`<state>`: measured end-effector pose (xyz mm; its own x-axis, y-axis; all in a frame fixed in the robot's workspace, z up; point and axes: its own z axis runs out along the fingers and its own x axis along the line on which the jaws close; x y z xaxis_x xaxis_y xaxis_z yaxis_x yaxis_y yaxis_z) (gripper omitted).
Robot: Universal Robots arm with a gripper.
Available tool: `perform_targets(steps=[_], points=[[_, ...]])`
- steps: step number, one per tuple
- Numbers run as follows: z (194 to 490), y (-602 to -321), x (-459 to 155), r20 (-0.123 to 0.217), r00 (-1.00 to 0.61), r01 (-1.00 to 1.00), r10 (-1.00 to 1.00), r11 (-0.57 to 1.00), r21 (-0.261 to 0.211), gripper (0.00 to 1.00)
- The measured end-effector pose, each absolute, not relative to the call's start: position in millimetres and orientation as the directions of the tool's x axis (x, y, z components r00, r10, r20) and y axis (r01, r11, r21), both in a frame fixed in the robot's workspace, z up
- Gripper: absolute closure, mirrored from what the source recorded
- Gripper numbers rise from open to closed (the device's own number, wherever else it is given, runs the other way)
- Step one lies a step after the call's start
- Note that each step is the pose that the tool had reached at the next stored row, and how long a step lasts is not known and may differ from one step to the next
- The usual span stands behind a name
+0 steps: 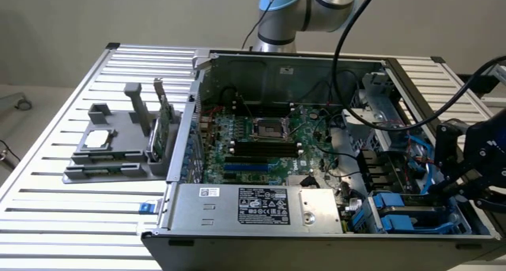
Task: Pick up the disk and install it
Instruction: 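Insert the first disk wire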
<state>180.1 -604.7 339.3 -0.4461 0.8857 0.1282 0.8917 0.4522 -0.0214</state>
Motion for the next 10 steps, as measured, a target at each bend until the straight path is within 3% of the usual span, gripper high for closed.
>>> perform_targets(steps=[10], points=[[350.4, -604.6, 174.8, 0.129, -0.445, 0.892, 0.886, 0.451, -0.022, 0.84]])
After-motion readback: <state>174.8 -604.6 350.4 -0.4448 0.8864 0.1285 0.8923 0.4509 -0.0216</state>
